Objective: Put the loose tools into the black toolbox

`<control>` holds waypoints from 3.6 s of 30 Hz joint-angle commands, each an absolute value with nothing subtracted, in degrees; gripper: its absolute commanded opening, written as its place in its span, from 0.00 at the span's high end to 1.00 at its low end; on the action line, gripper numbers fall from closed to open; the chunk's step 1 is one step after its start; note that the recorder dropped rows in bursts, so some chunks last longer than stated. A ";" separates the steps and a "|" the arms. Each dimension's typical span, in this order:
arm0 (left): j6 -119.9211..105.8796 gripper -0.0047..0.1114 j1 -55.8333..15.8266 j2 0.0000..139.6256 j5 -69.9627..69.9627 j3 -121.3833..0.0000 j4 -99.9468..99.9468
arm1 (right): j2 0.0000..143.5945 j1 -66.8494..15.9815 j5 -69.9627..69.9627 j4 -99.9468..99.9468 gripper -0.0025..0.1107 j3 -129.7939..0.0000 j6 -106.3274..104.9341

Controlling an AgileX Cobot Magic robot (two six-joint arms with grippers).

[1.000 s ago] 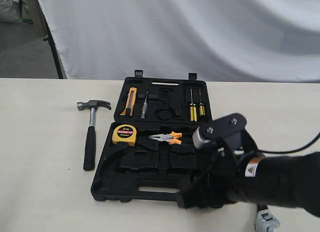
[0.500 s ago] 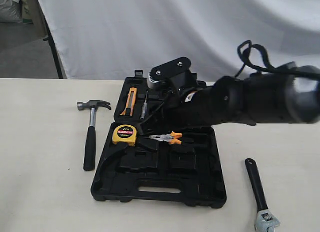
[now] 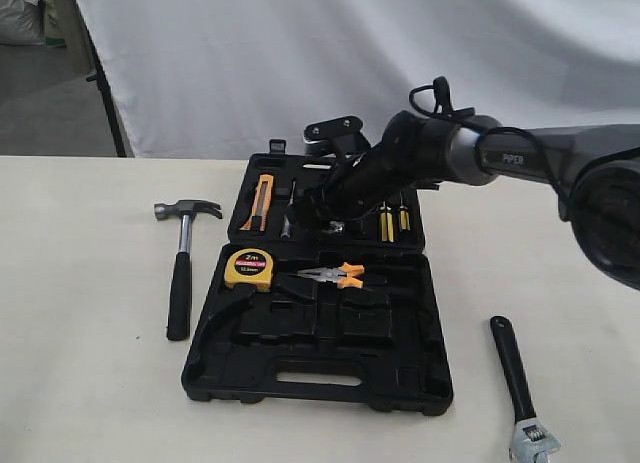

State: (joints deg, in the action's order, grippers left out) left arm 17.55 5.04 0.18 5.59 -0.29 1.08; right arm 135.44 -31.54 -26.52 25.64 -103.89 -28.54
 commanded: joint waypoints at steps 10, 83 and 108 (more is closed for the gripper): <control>17.82 0.95 4.81 0.00 5.08 -0.44 0.81 | 138.40 -30.99 -27.90 20.48 0.98 -107.88 -28.34; 17.82 0.95 4.81 0.00 5.08 -0.44 1.18 | 123.38 -30.75 -40.43 13.91 0.97 -108.46 -21.28; 17.82 0.95 4.81 0.00 5.08 -0.44 1.18 | 95.31 -25.20 -62.57 -10.33 0.97 -67.80 -5.52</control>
State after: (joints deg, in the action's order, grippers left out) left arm 17.55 5.04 0.18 5.59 -0.29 1.08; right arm 95.93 -27.19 -63.37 -10.32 -74.74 -5.57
